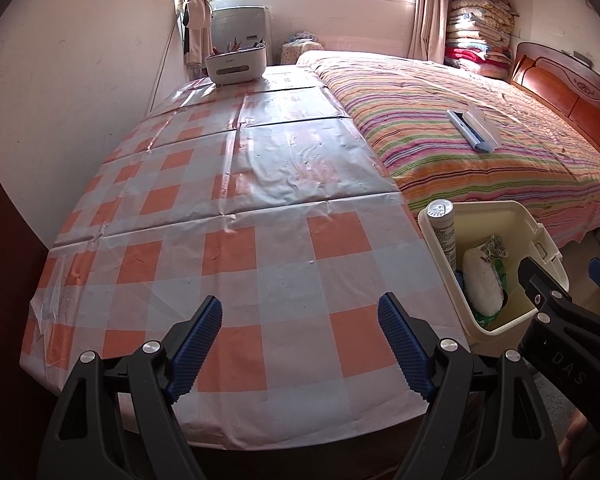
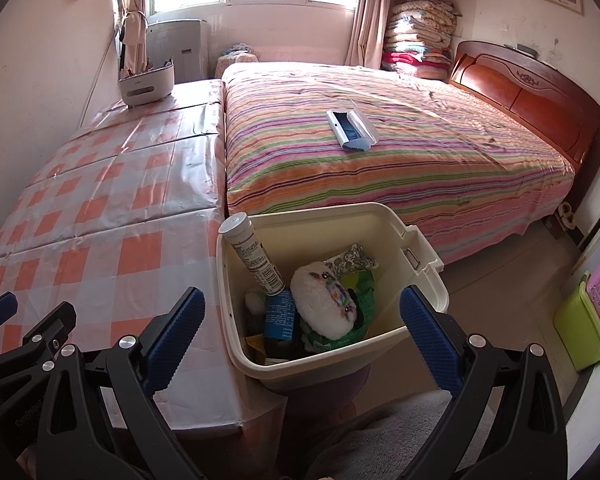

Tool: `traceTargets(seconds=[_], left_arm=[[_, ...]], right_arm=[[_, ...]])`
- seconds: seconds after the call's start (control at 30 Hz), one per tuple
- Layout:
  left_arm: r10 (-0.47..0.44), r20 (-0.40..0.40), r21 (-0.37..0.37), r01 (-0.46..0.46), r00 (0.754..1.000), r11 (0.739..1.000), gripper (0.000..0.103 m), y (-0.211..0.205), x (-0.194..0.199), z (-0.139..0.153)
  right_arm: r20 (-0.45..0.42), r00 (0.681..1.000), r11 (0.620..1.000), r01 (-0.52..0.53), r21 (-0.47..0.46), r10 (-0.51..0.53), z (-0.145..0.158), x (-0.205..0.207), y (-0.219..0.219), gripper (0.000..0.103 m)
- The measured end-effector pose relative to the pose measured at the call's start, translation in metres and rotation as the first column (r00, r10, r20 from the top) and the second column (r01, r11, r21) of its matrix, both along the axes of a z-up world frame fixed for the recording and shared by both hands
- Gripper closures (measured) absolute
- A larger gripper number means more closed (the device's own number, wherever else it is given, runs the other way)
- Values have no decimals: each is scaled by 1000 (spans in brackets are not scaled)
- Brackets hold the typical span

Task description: Collect trash

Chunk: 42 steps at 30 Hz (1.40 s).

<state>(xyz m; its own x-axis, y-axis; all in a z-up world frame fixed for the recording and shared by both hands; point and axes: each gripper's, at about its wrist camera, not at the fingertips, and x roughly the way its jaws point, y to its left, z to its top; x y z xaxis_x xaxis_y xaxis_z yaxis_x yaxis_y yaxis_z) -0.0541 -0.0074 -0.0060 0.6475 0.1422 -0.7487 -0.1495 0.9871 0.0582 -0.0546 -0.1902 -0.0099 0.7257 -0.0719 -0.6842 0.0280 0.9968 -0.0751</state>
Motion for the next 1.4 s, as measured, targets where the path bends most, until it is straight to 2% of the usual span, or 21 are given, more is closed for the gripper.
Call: traceTargets(seconds=[0.47, 1.4], left_arm=[[17, -29, -16, -17, 999, 1000, 25, 17, 18, -4], [45, -50, -3, -46, 998, 999, 25, 31, 22, -10]], right_arm=[[-27, 999, 1000, -23, -2, 23, -6, 23, 15, 7], [-54, 998, 999, -45, -4, 45, -16, 33, 27, 7]])
